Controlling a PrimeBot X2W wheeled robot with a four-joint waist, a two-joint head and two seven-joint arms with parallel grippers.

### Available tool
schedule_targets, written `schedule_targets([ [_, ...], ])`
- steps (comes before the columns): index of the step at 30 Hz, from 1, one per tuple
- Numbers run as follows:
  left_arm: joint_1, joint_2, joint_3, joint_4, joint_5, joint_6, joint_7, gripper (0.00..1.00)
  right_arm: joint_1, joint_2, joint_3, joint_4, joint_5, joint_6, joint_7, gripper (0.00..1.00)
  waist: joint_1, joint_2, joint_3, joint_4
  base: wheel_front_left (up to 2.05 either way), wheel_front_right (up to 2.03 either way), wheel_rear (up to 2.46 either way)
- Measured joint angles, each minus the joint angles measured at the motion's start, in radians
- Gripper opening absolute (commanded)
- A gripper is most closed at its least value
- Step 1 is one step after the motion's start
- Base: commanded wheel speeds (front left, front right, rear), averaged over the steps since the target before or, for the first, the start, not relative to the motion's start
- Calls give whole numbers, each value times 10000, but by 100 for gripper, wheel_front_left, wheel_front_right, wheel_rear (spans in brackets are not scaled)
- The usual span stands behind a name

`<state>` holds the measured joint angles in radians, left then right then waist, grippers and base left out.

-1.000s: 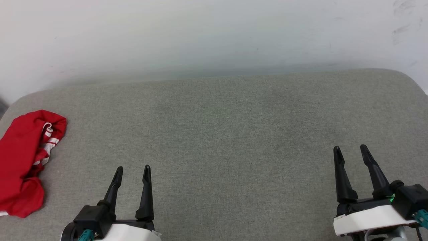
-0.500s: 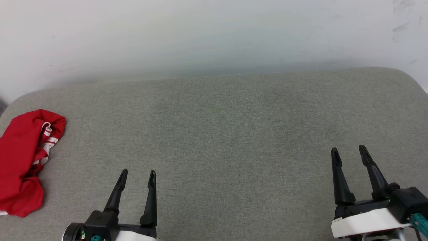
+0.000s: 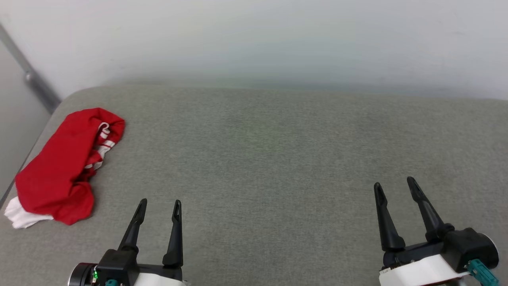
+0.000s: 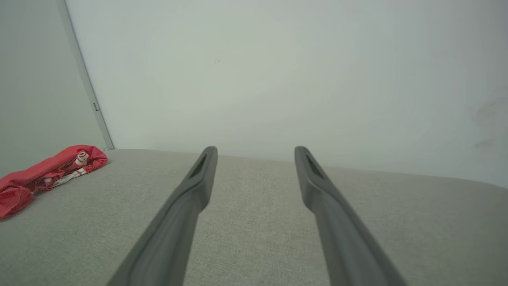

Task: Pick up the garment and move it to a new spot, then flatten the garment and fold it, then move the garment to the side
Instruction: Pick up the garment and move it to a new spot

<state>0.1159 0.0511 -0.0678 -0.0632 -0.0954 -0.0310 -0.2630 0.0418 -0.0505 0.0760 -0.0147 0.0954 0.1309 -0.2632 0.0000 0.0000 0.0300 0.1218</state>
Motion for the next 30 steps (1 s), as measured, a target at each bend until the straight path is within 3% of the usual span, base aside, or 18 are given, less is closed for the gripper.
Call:
schedule_targets([
  [17, 372, 2, 500, -163, 263, -61, 0, 100, 82, 2, 771, -42, -23, 0, 0, 100, -1, 0, -177, 2884, 0, 0, 0],
  [24, 443, 2, 610, -251, 357, -98, 0, 100, 191, 4, 991, -40, 19, 0, 0, 100, -1, 0, -362, 3574, 0, 0, 0],
  [30, 528, 2, 709, -332, 311, 52, 0, 100, 195, 4, 1064, -25, 182, 0, 0, 100, -1, 0, -428, 3737, 0, 0, 0],
])
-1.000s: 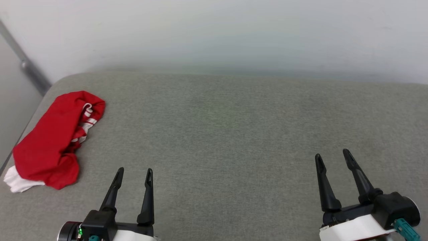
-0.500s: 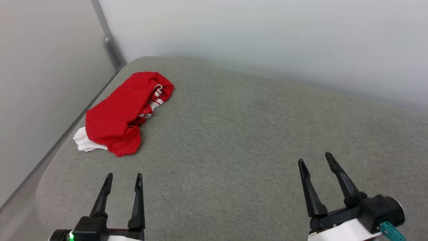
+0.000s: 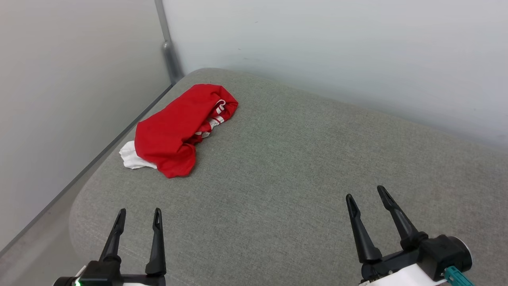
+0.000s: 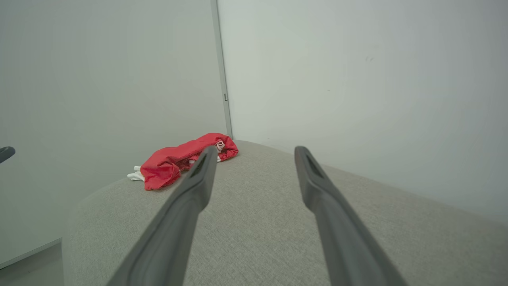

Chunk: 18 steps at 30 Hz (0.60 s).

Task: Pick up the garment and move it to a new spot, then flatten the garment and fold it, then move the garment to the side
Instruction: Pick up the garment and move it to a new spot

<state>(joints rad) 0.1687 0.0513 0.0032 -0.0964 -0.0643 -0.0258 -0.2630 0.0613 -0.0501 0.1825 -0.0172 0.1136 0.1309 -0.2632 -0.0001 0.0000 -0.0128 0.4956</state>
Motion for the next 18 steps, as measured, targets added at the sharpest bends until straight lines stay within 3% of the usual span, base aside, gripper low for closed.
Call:
schedule_targets([
  [11, 76, 0, 100, 98, 42, -138, 0, 100, -4, 0, 67, -25, 8, 0, 0, 100, 0, 0, 68, -163, 0, 0, 0],
  [18, -717, 0, 1076, 343, -491, -462, 0, 100, -309, 2, 50, -182, -520, 0, -2, 100, 1, 0, 759, -526, 0, 0, 0],
])
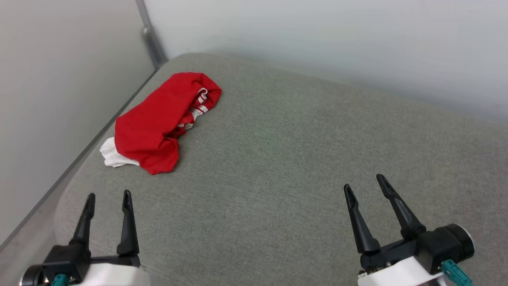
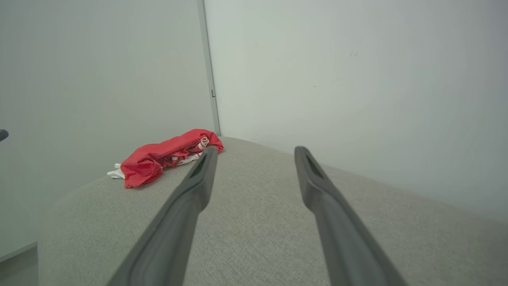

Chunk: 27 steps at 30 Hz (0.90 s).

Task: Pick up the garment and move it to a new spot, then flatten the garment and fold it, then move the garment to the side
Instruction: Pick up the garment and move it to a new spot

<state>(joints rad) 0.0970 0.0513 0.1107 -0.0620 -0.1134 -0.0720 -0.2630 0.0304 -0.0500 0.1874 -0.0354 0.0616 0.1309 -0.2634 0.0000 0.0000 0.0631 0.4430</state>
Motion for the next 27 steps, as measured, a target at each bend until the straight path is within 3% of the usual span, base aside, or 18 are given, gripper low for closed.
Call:
schedule_targets([
  [3, -609, 151, 341, 249, -144, -307, 0, 100, -216, 6, -6, -105, -393, 0, 2, 100, 0, 0, 482, -178, 0, 0, 0],
  [6, -1390, 700, 316, 922, -420, -504, 0, 100, -482, 8, -86, -228, -711, 0, 0, 100, 1, 0, 1079, -373, 0, 0, 0],
  [9, -2308, 1643, -2, 1977, -957, -558, 2, 100, -626, -121, -31, -316, -955, 0, 2, 100, 1, 0, 1687, -591, 0, 0, 0],
  [12, -3251, 3089, -989, 2930, -1705, -587, 351, 100, -837, -316, -15, -426, -1037, 0, 0, 100, 2, 0, 2291, -838, 0, 0, 0],
  [15, -4282, 4454, -1605, 3544, -2598, -587, 1193, 100, -1022, -456, 84, -589, -1045, 0, 0, 100, 2, 0, 2872, -1107, 0, 0, 0],
  [21, -5744, 6552, -2880, 4422, -5260, -587, 3802, 100, -1241, -564, 94, -704, -1108, 0, 0, 100, 2, 0, 3925, -1680, 0, 0, 0],
  [27, -6835, 7689, -3227, 4748, -8036, -587, 6287, 100, -1487, -564, 79, -794, -1175, 0, 2, 100, 3, 0, 4818, -2213, 0, 0, 0],
])
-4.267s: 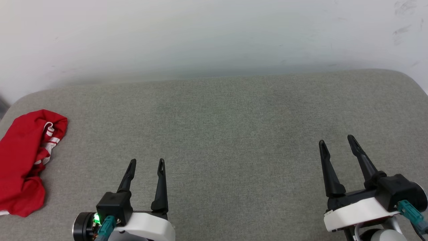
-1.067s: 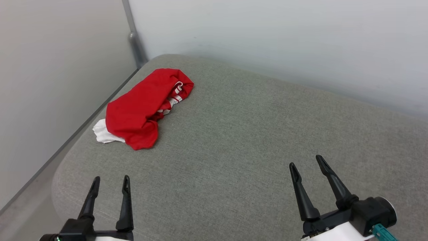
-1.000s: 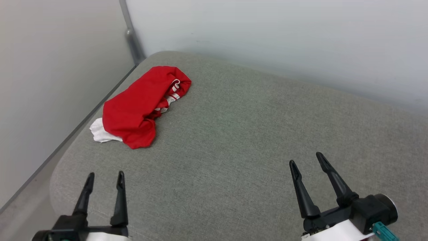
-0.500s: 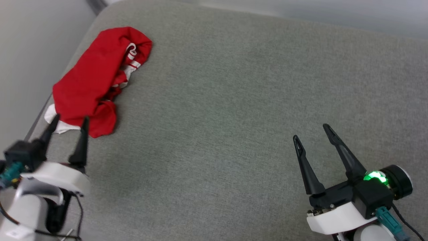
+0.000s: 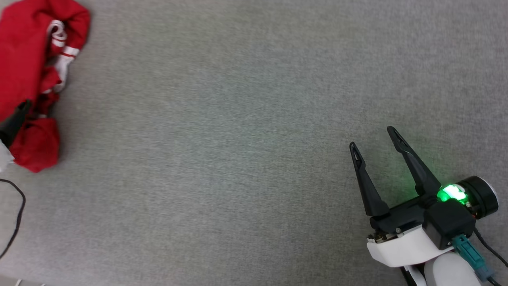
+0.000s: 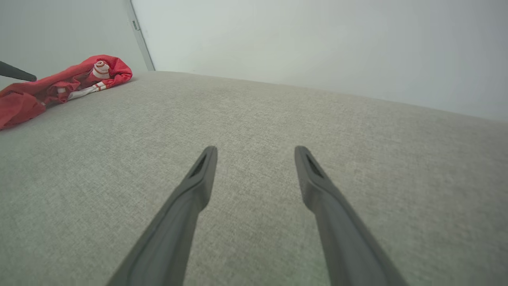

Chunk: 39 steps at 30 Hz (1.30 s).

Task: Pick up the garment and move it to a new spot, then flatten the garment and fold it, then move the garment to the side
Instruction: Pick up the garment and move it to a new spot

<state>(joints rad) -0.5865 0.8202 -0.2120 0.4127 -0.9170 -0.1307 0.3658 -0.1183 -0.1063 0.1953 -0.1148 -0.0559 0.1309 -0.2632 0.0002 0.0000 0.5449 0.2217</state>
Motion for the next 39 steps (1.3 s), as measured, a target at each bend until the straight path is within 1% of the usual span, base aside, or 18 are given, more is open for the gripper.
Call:
schedule_targets([
  [4, -449, 523, -169, 161, -1074, 0, 1223, 100, -73, 8, -12, -19, -73, 0, -2, 100, 0, 0, 488, -295, 0, 0, 0],
  [5, -731, 775, -288, 393, -1459, 0, 1808, 100, -169, 54, -36, -56, -102, 2, -4, 100, 0, 0, 764, -496, 0, 0, 0],
  [10, -1001, 888, -625, 665, -1714, 0, 2391, 100, -221, 125, -46, -94, -159, 8, -33, 100, -1, 0, 1039, -710, 0, 0, 0],
  [12, -1073, 909, -748, 752, -1726, 0, 2418, 13, -251, 132, -44, -88, -161, 8, -44, 100, -1, 0, 1071, -741, 0, 0, 0],
  [13, -1122, 915, -782, 811, -1756, 0, 2414, 0, -259, 136, -42, -77, -161, 8, -44, 100, -1, 0, 1065, -746, 0, 0, 0],
  [16, -1160, 909, -915, 1011, -1764, 15, 2224, 0, -295, 148, -19, 46, -163, 8, -42, 100, -1, 0, 956, -758, 0, 0, 0],
  [20, -1158, 934, -1009, 1200, -1693, 13, 1707, 0, -343, 188, 31, 291, -153, 6, -33, 100, -1, 0, 629, -773, 0, 0, 0],
  [26, -1126, 1273, -1074, 1131, -1553, 13, 650, 0, -193, 276, 128, 635, -31, 4, -2, 100, -2, -1, -240, -808, 0, 0, 0],
  [32, -1035, 1816, -1442, 314, -849, 13, -543, 0, 131, 410, 90, 911, 199, 4, -2, 100, -2, 0, -1410, -868, 0, 0, 0],
  [34, -1035, 1904, -1636, -121, -579, 15, -846, 0, 246, 447, 27, 980, 238, 4, -2, 100, -2, 0, -1816, -897, 0, 0, 0],
  [39, -1052, 1877, -2086, -1271, 201, 15, -1371, 0, 557, 506, -100, 1143, 351, 2, -2, 100, -4, 0, -2809, -1004, 0, 0, 0],
])
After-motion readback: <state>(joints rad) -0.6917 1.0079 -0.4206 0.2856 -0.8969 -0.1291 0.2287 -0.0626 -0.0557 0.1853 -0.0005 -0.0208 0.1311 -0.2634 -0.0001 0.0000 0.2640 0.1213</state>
